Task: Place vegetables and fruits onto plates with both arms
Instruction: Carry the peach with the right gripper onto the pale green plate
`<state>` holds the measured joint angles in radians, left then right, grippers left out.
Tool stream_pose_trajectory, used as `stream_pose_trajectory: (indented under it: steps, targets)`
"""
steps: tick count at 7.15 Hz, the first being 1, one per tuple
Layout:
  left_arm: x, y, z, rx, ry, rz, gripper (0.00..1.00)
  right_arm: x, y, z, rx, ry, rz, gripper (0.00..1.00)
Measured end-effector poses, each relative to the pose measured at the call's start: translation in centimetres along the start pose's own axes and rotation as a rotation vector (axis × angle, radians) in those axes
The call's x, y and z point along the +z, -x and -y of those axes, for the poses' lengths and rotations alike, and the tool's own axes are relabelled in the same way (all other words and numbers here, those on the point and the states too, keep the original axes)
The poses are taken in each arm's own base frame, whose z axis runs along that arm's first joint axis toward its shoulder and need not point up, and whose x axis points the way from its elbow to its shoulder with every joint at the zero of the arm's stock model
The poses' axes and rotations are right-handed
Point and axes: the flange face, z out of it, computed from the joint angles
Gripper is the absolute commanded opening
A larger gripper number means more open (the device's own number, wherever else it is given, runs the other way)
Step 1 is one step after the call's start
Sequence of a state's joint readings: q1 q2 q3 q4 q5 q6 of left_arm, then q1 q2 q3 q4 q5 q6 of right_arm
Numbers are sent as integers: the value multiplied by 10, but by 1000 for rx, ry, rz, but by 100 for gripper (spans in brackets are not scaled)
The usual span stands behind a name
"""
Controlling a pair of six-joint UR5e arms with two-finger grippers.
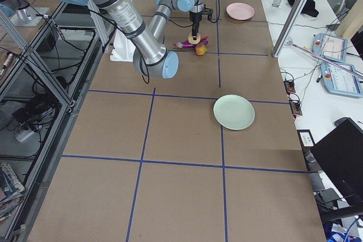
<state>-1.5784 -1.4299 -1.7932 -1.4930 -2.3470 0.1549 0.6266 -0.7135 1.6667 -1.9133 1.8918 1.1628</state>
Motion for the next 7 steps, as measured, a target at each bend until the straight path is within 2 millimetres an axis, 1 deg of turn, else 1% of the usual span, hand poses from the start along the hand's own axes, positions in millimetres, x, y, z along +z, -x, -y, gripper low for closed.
stream_pose_trajectory:
  steps: [1, 2, 3, 4, 5, 6, 7]
  targets:
    - [0, 0, 0, 0, 0, 0, 100, 12, -59, 44, -67, -5, -8, 1]
    - [0, 0, 0, 0, 0, 0, 100, 32, -131, 84, -140, -10, -3, 1]
    - [0, 0, 0, 0, 1, 0, 100, 53, -206, 114, -210, -11, -4, 2]
    - [1, 0, 0, 0, 2, 0, 100, 72, -277, 134, -276, -5, -21, 4]
    - [1, 0, 0, -1, 3, 0, 100, 93, -339, 145, -330, 11, -36, 38]
    - [2, 1, 0, -2, 4, -1, 100, 112, -376, 149, -355, 25, -37, 99]
    - [2, 1, 0, -2, 4, -1, 100, 128, -395, 152, -365, 28, -34, 100]
